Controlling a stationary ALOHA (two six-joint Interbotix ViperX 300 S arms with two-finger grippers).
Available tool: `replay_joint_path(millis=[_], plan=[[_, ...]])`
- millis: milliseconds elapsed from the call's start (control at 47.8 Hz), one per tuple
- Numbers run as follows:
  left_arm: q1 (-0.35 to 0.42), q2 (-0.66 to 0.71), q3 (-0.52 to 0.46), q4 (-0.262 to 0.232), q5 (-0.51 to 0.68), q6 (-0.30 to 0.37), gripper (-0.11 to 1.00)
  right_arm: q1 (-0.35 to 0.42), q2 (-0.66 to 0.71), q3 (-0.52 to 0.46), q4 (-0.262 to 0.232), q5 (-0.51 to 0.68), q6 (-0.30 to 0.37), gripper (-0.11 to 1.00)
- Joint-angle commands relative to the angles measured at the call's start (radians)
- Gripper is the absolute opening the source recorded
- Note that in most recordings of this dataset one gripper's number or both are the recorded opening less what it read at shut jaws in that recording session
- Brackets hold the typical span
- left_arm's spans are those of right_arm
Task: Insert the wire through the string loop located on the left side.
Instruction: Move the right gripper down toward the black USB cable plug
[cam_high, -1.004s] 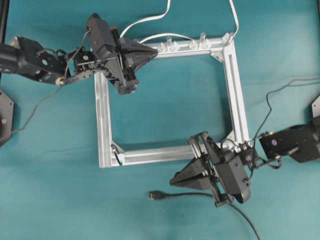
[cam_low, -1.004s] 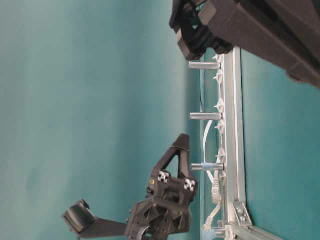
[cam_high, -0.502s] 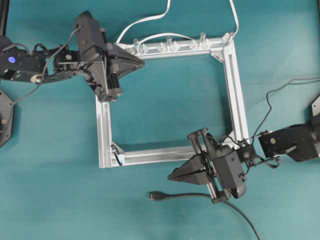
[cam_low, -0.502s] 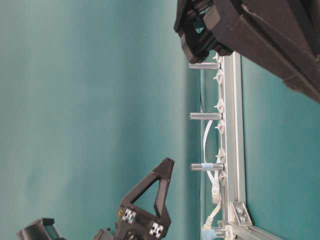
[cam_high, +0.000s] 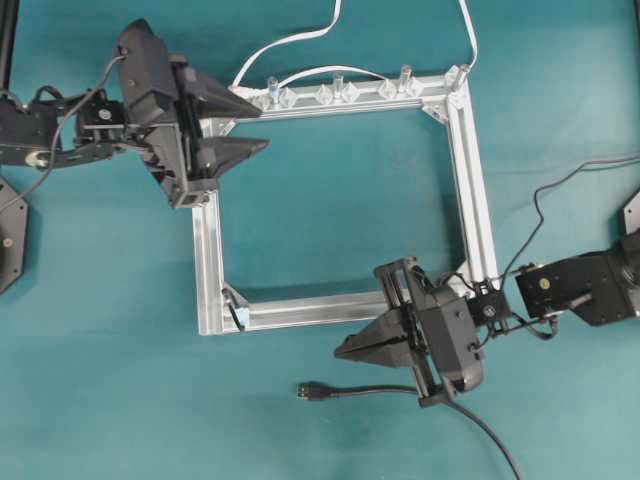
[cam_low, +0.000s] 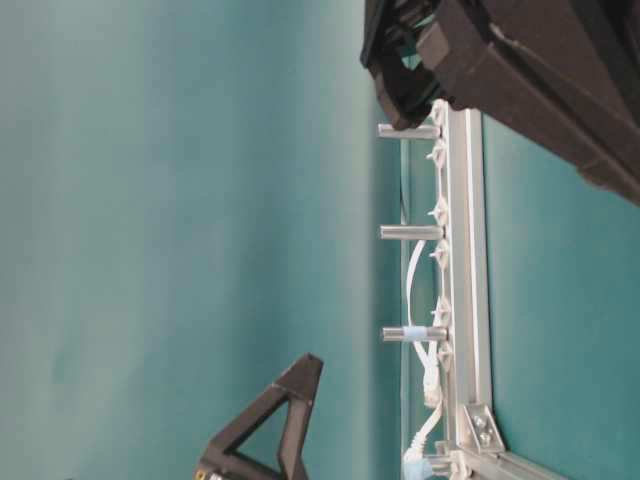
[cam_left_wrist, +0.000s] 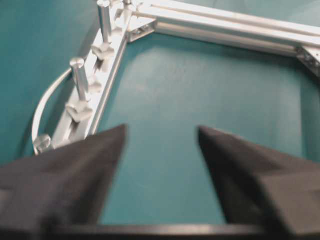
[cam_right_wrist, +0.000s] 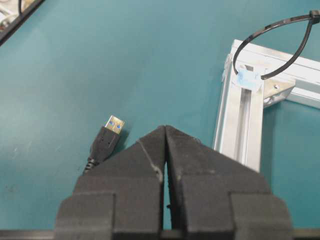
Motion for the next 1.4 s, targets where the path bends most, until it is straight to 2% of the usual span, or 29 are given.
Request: replay_joint_path(millis=[0, 63, 126, 209, 335, 377, 460, 586, 753, 837, 921, 1004, 1192, 1381], plan=[[-0.003, -0.037, -0.005, 0.003, 0.021, 0.008, 0.77, 0.003, -0.025, -0.018, 0.008, 0.000, 0.003, 0.01], [-0.006, -0.048, 0.000, 0.003, 0.037, 0.009, 0.77, 0.003, -0.025, -0.021, 0.020, 0.005, 0.003, 0.01], [-0.009, -0.055, 0.003, 0.003, 0.044, 0.009, 0.77, 0.008, -0.025, -0.025, 0.037, 0.014, 0.003, 0.09], [-0.014, -0.061, 0.005, 0.003, 0.051, 0.009, 0.77, 0.014, -0.025, -0.029, 0.071, 0.026, 0.003, 0.29], [-0.023, -0.064, 0.012, 0.005, 0.054, 0.011, 0.77, 0.040, -0.025, -0.035, 0.120, 0.031, -0.002, 0.67], [-0.025, -0.064, 0.014, 0.005, 0.054, 0.011, 0.76, 0.055, -0.025, -0.040, 0.135, 0.031, -0.002, 0.72], [-0.031, -0.066, 0.020, 0.005, 0.055, 0.012, 0.76, 0.083, -0.025, -0.046, 0.178, 0.031, -0.006, 0.71], [-0.034, -0.078, 0.032, 0.005, 0.061, 0.012, 0.76, 0.121, -0.025, -0.049, 0.272, 0.035, -0.040, 0.71], [-0.032, -0.100, 0.041, 0.005, 0.071, 0.014, 0.80, 0.173, -0.015, -0.057, 0.462, 0.051, -0.155, 0.71], [-0.034, -0.112, 0.048, 0.005, 0.077, 0.014, 0.84, 0.193, -0.008, -0.067, 0.538, 0.051, -0.210, 0.71], [-0.034, -0.123, 0.055, 0.006, 0.086, 0.014, 0.87, 0.212, 0.005, -0.084, 0.592, 0.052, -0.244, 0.71], [-0.034, -0.130, 0.063, 0.006, 0.092, 0.014, 0.87, 0.229, 0.028, -0.104, 0.617, 0.052, -0.253, 0.71], [-0.041, -0.146, 0.080, 0.006, 0.095, 0.014, 0.87, 0.244, 0.098, -0.150, 0.621, 0.078, -0.253, 0.71], [-0.067, -0.169, 0.097, 0.006, 0.095, 0.011, 0.88, 0.244, 0.133, -0.153, 0.621, 0.091, -0.253, 0.71]])
